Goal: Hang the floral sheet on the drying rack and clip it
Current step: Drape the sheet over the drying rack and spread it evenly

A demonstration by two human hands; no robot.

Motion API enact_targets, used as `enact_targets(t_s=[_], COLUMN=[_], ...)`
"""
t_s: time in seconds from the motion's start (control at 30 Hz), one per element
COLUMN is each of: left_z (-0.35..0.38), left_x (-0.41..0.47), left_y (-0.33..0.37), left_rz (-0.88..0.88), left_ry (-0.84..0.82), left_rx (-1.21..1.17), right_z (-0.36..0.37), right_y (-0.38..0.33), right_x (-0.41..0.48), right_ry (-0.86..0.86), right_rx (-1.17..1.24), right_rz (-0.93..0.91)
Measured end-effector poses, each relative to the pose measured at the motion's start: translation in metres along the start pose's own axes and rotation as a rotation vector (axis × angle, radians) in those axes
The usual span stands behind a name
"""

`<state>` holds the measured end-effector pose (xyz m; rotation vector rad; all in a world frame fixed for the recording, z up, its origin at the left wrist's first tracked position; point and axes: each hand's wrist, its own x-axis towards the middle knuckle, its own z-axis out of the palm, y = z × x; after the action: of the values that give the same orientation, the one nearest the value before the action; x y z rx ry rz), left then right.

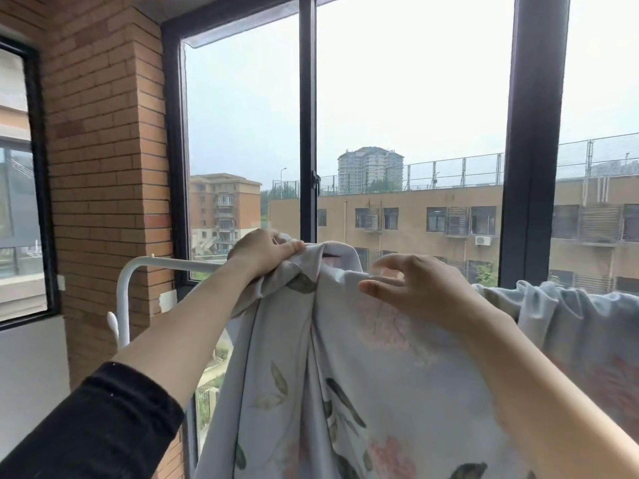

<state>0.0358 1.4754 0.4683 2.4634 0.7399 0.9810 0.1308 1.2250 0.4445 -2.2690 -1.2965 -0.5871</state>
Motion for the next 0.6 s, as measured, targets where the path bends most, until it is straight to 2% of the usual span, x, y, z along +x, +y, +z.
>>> enact_targets(t_s=[0.2,0.3,0.43,0.6], left_z=[-0.003,-0.003,-0.002,-0.003], left_x=[0.006,0.016,0.034,0.052], left_y=[-0.001,-0.005,-0.022,-0.040], left_rz=[0.022,0.033,0.044,0.042], left_ry=[-0.096,-0.162,-0.232,-0.341], left_rx=[-0.050,-0.099,-0.153,-0.333], right_z=[0.031,0.049,0.068,0.071], right_y=[-0.048,-0.063,-0.068,-0.073], right_x=[0.021,0.038,0.053,0.063], right_ry=[0.056,0.107,0.285,0.117], right_rx=[0.069,0.028,0.082,-0.071], right_rz=[-0.145,-0.093,0.018,0.053])
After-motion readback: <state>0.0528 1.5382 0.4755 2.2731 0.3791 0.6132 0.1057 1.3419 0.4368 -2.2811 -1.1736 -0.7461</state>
